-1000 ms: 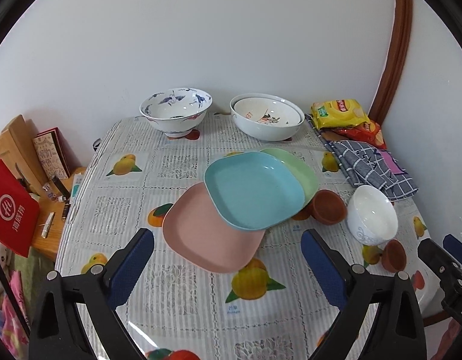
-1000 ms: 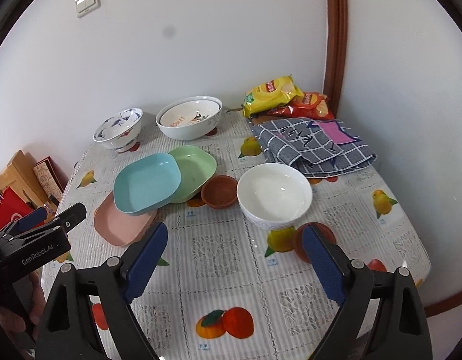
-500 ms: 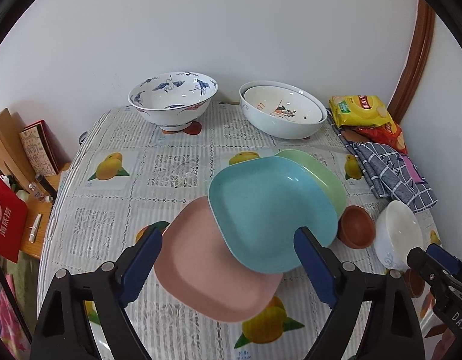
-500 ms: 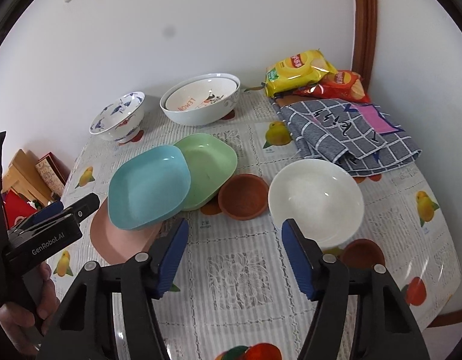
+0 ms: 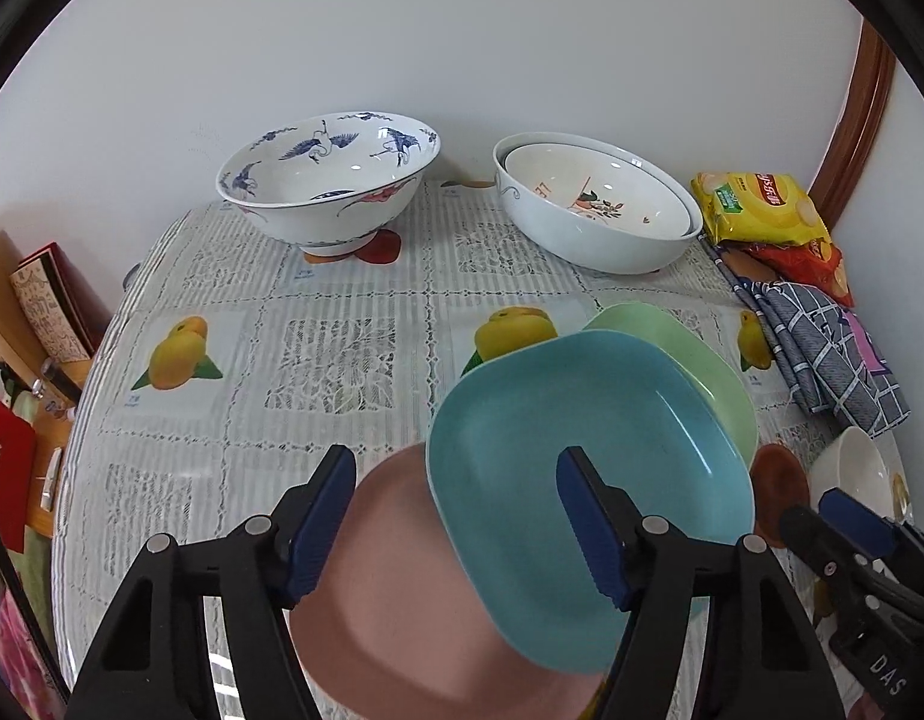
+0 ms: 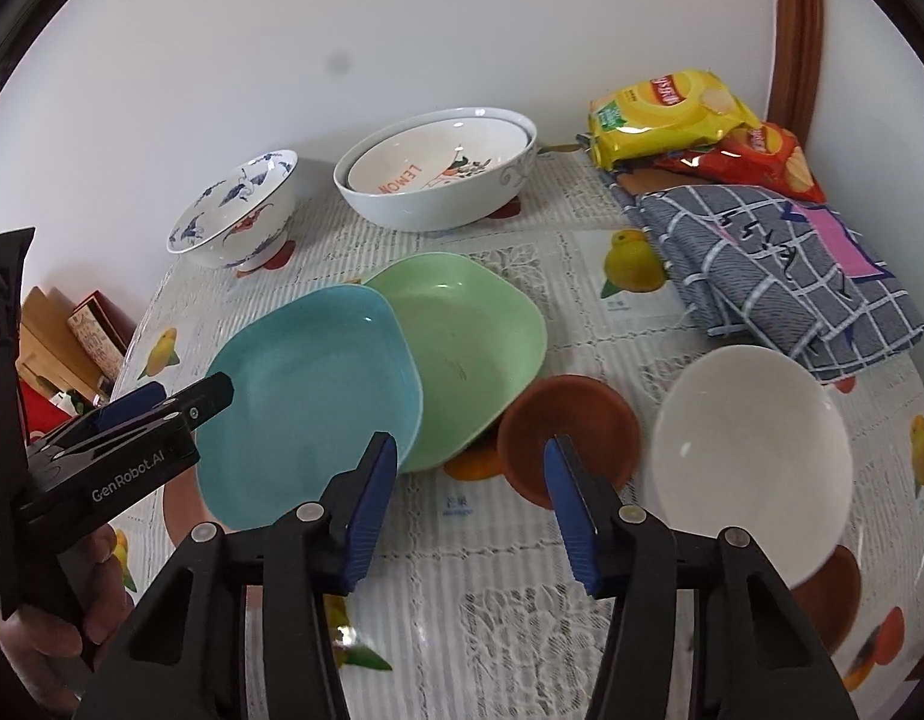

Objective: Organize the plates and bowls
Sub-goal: 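Move both grippers toward the rim of the light-blue plate, then close the left gripper on the light-blue plate rim while the right gripper also grips it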

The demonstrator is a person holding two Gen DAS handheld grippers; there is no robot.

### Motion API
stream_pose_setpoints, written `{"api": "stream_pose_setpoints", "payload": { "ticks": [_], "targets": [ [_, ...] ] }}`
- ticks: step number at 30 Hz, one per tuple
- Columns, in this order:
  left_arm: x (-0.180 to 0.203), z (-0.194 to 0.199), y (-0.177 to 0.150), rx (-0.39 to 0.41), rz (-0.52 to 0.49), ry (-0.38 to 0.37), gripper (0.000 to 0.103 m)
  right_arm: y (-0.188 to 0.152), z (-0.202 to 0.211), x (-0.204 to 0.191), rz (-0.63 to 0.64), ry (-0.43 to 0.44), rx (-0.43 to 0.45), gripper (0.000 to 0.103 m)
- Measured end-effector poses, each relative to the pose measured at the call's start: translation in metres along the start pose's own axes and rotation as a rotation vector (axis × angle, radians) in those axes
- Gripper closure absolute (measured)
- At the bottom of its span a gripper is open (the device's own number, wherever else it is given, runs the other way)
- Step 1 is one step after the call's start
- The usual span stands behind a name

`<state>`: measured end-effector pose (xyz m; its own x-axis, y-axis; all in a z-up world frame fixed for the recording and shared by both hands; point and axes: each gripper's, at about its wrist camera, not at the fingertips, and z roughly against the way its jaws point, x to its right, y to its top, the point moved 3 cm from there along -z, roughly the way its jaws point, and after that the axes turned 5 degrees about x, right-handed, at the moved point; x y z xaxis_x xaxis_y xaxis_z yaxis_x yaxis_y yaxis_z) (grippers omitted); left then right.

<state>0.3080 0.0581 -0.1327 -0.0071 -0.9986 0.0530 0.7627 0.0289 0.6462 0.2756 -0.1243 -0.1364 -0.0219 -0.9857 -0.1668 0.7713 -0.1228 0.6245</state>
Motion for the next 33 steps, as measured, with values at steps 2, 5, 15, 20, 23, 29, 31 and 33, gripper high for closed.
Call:
{"api": "stream_pose_setpoints", "payload": {
  "ticks": [2, 5, 15, 20, 23, 29, 31, 33],
  "targets": [
    [0.001, -0.006, 0.002, -0.002, -0.01, -0.001, 0.038, 0.001, -0.009, -0.004, 0.002, 0.009, -0.006, 0.052],
    [0.004, -0.016, 0.004, -0.008, -0.019, -0.008, 0.04, 0.001, -0.021, -0.009, 0.018, 0.01, -0.019, 0.053],
    [0.003, -0.038, 0.002, -0.037, -0.008, -0.045, 0.062, -0.002, -0.048, -0.015, 0.028, 0.016, -0.047, 0.069],
    [0.004, -0.04, 0.001, -0.037, -0.024, -0.044, 0.078, 0.0, -0.052, -0.017, 0.033, 0.039, -0.049, 0.087],
    [0.003, -0.037, 0.002, -0.029, -0.021, -0.041, 0.086, 0.001, -0.052, -0.017, 0.036, 0.035, -0.039, 0.091],
    [0.002, -0.026, 0.001, -0.023, -0.022, -0.054, 0.089, 0.001, -0.046, -0.017, 0.035, 0.027, -0.033, 0.092],
    [0.003, -0.021, -0.001, -0.02, -0.021, -0.053, 0.089, 0.0, -0.041, -0.017, 0.033, 0.024, -0.029, 0.092],
    [0.004, -0.014, -0.002, -0.015, -0.02, -0.06, 0.089, 0.0, -0.034, -0.016, 0.031, 0.022, -0.022, 0.092]
  ]
}}
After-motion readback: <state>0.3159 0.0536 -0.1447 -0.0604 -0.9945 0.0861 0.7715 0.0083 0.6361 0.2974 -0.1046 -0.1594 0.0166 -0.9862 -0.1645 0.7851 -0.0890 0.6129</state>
